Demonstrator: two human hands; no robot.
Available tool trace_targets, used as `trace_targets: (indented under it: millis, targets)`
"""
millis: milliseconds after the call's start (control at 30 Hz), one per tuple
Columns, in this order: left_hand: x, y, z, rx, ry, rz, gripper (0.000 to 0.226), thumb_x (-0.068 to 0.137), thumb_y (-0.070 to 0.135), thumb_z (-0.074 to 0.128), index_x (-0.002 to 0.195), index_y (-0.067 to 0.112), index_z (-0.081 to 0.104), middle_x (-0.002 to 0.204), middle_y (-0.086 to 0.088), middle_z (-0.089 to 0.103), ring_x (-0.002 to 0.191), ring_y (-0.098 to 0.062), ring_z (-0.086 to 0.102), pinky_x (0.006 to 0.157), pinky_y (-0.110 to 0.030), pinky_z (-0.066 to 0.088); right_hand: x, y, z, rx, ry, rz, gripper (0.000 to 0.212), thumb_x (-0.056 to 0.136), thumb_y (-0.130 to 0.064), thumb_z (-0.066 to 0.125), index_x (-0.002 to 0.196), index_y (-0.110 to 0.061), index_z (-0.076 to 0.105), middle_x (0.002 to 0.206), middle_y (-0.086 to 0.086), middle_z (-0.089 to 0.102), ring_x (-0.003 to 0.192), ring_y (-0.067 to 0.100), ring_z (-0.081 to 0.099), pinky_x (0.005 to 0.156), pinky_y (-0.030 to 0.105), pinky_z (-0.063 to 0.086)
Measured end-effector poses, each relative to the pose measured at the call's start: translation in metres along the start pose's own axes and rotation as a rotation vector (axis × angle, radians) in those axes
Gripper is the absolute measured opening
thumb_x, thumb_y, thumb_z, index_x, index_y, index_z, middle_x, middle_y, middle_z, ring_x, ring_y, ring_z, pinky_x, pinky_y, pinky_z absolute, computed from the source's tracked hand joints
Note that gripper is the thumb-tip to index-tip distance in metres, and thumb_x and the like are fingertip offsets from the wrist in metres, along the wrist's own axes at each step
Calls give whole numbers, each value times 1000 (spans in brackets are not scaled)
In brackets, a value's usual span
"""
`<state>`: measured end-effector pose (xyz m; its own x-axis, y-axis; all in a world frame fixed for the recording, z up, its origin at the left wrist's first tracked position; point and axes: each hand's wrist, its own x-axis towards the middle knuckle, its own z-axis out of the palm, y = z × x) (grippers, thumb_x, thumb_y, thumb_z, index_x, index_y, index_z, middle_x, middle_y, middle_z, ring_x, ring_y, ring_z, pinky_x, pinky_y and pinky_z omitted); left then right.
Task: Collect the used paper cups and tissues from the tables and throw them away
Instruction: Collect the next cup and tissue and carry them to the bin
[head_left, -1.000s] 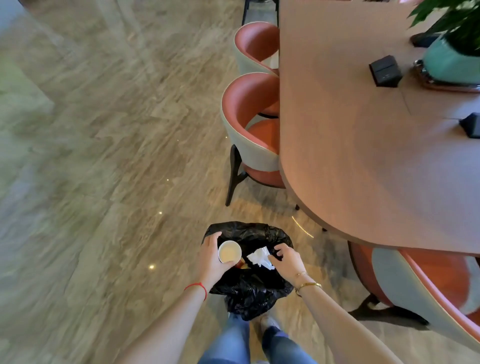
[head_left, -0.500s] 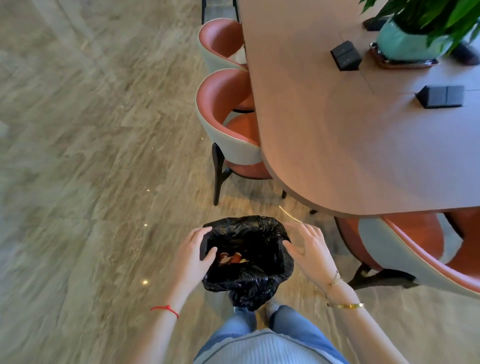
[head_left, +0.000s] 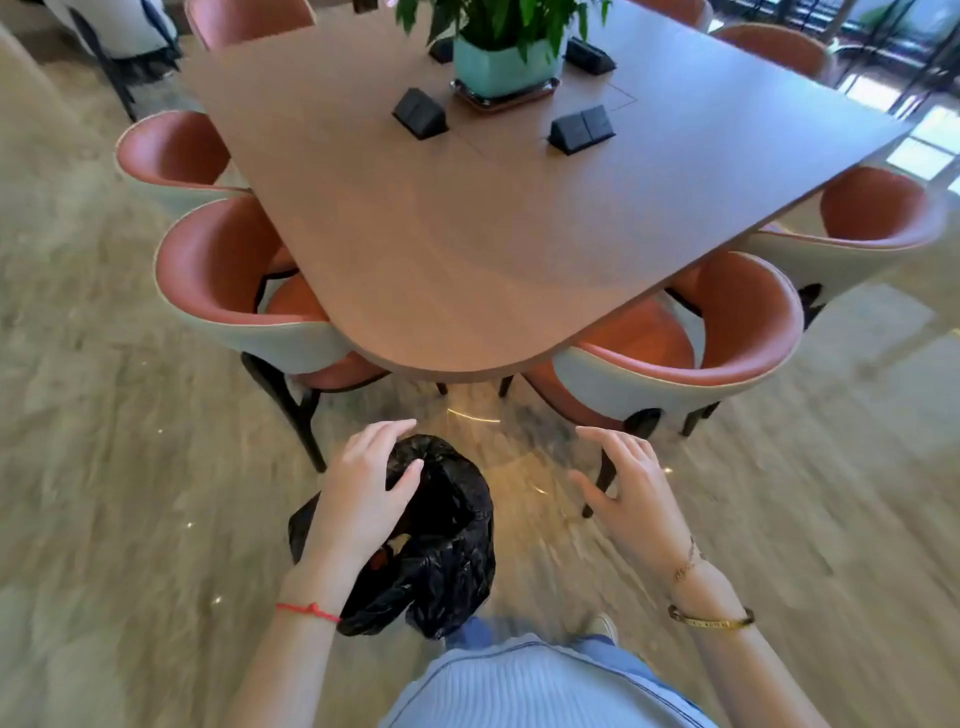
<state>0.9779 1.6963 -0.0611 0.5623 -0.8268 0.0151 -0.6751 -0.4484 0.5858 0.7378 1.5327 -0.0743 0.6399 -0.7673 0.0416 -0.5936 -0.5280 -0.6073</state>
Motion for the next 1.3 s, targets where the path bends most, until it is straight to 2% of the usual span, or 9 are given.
trace_targets:
  millis: [133,300,433,700,867,1033,1200,1300]
  targets:
    - [11,70,39,1,-76,188,41,92,30,60,132,26,52,131,12,52,125,-4,40,103,-26,34,-46,50,-49,13,143,140,47,85,-28,69,129,-20,55,124,-6,58,123,13,43,100,25,36]
    - [11,176,111,-30,-190,367,42,91,28,62,132,25,52,130,9,55,124,-9,46,106,-35,40,-117,126,-117,7,311,300,47,82,-25,73,125,-17,58,119,-4,61,119,16,48,99,22,34]
    - [-5,274,182,-84,-252,474,42,89,25,65,129,25,54,127,10,56,122,-8,49,106,-29,40,-182,196,-181,-16,438,435,43,80,-19,75,120,-11,61,114,2,64,113,23,54,98,22,34]
    - [-25,438,290,-158,-405,676,41,86,17,68,125,19,58,122,5,61,118,-10,54,102,-37,44,-278,312,-284,-74,585,653,45,80,-17,75,122,-10,60,115,4,64,113,23,54,98,20,33]
    - [-17,526,357,-99,-505,797,43,85,19,69,126,19,58,121,5,61,116,-10,54,102,-33,44,-314,376,-320,-49,706,800,45,80,-16,75,122,-10,60,115,4,64,112,24,53,98,21,33]
    - [-3,626,445,-121,-607,903,40,84,14,70,123,16,60,117,5,60,112,-14,57,99,-31,43,-335,455,-360,-27,822,921,41,82,-18,73,121,-16,60,111,-5,63,111,18,52,97,19,33]
    - [14,753,539,-155,-675,1012,39,85,17,70,122,17,60,117,5,60,111,-13,57,97,-28,44,-344,552,-437,-45,911,1023,42,84,-23,71,123,-21,58,114,-10,60,115,14,50,96,13,29]
    - [23,836,588,-167,-717,1097,39,84,16,70,121,17,61,115,4,62,108,-16,60,95,-30,46,-348,608,-491,-77,961,1055,42,84,-27,70,124,-22,57,117,-9,60,116,13,49,96,12,29]
